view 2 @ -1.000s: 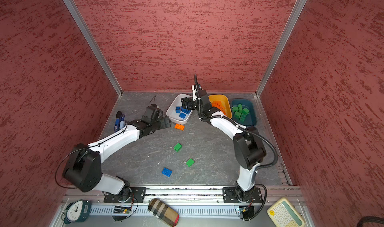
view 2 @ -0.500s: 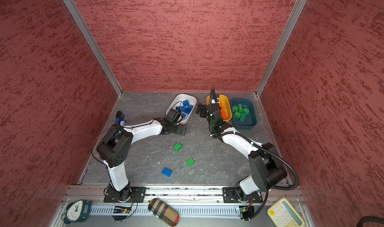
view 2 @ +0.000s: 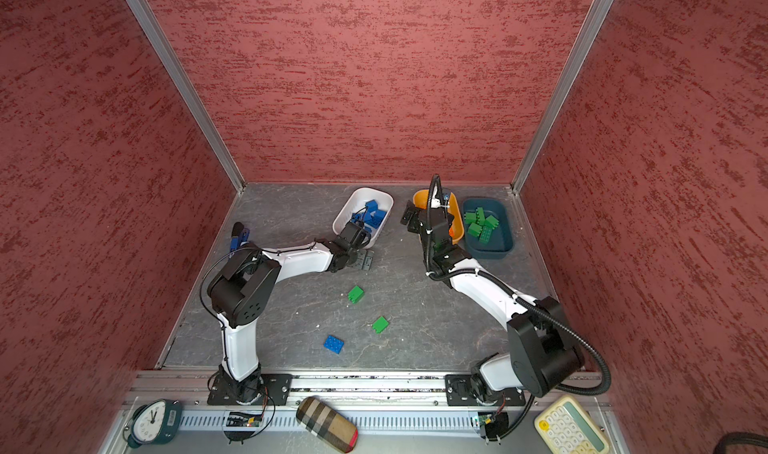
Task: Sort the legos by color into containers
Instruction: 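Lower the left gripper beside the white tub and grasp the orange brick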
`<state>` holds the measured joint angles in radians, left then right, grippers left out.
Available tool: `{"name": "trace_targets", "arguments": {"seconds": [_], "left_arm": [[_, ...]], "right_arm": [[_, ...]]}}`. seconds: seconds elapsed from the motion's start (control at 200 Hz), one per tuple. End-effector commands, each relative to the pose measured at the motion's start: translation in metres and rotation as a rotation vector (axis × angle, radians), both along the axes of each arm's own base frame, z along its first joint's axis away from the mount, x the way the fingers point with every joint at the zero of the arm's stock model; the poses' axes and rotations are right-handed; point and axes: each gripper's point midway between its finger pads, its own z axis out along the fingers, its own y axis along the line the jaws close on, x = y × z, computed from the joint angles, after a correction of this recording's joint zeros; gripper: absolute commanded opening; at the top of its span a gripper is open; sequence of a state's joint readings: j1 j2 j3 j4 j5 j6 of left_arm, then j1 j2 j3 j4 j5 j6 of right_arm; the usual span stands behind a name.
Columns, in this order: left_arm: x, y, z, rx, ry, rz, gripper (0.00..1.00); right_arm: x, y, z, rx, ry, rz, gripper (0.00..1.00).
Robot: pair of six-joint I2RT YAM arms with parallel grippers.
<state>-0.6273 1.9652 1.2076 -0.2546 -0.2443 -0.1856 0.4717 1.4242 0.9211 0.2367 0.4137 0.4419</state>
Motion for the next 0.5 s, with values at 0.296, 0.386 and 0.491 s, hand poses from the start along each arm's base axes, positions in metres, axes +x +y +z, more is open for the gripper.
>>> {"name": "trace_targets", "arguments": {"seconds": [0.296,0.386,0.491], "left_arm": [[0.003,-0.026,-0.017,-0.014,0.038,-0.116,0.84],[-0.002,-0.027,-0.016,0.003,0.034,-0.121,0.81],[-0.007,-0.025,-0.016,0.021,0.031,-0.113,0.77]], "right_arm": [[-0.004,-0.014,0.003,0.005,-0.003,-0.052,0.99],[-0.005,-0.015,0.001,0.005,0.001,-0.059,0.99],[-0.005,-0.016,0.000,0.002,0.004,-0.064,0.99]]}}
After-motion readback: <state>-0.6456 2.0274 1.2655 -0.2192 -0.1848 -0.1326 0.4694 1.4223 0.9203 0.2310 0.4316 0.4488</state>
